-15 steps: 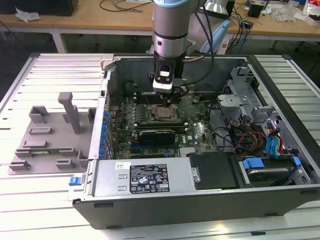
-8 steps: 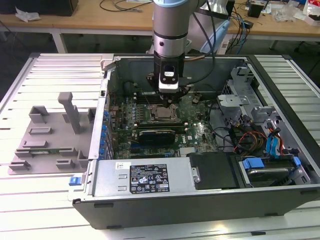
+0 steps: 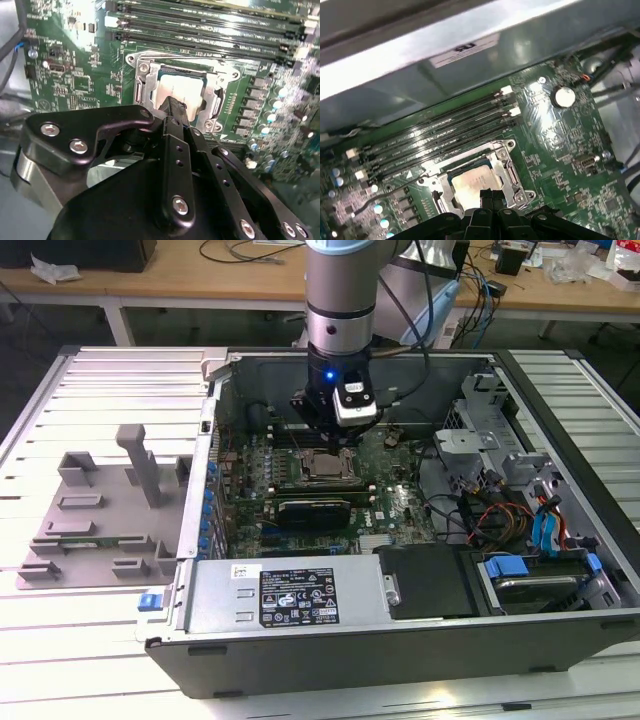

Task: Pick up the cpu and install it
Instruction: 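Close the cpu cover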

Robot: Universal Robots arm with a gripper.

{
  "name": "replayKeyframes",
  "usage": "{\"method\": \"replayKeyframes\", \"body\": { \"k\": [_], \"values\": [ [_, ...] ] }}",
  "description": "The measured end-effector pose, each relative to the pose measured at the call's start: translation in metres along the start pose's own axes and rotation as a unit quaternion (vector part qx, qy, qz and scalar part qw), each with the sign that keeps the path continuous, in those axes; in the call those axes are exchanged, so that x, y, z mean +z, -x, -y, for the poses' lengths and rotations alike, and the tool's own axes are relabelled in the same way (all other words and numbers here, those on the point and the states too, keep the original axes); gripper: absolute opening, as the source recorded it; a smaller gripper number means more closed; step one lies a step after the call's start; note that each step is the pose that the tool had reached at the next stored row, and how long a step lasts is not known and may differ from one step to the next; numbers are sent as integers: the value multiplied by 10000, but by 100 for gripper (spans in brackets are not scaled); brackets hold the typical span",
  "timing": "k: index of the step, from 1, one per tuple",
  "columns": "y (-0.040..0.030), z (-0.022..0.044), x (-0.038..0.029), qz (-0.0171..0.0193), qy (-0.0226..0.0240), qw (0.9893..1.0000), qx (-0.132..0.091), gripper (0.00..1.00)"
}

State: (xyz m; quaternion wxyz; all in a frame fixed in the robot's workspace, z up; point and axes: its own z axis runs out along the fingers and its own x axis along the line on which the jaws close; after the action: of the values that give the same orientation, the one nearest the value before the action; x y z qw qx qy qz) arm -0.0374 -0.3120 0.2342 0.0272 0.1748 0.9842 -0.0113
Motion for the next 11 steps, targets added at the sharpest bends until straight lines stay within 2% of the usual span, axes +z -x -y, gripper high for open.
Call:
{"method": "replayKeyframes", "body": {
  "k": [1, 3, 4, 6, 8, 11],
  "values": [
    [0, 0, 0, 6, 2, 9998, -206, 11],
    [0, 0, 0, 18, 4, 9984, -563, 11],
    [0, 0, 0, 24, 5, 9971, -758, 11],
    [0, 0, 0, 29, 7, 9956, -933, 11],
    [0, 0, 0, 36, 10, 9929, -1192, 11],
    [-9, 4, 5, 37, 10, 9925, -1225, 11]
  ]
}}
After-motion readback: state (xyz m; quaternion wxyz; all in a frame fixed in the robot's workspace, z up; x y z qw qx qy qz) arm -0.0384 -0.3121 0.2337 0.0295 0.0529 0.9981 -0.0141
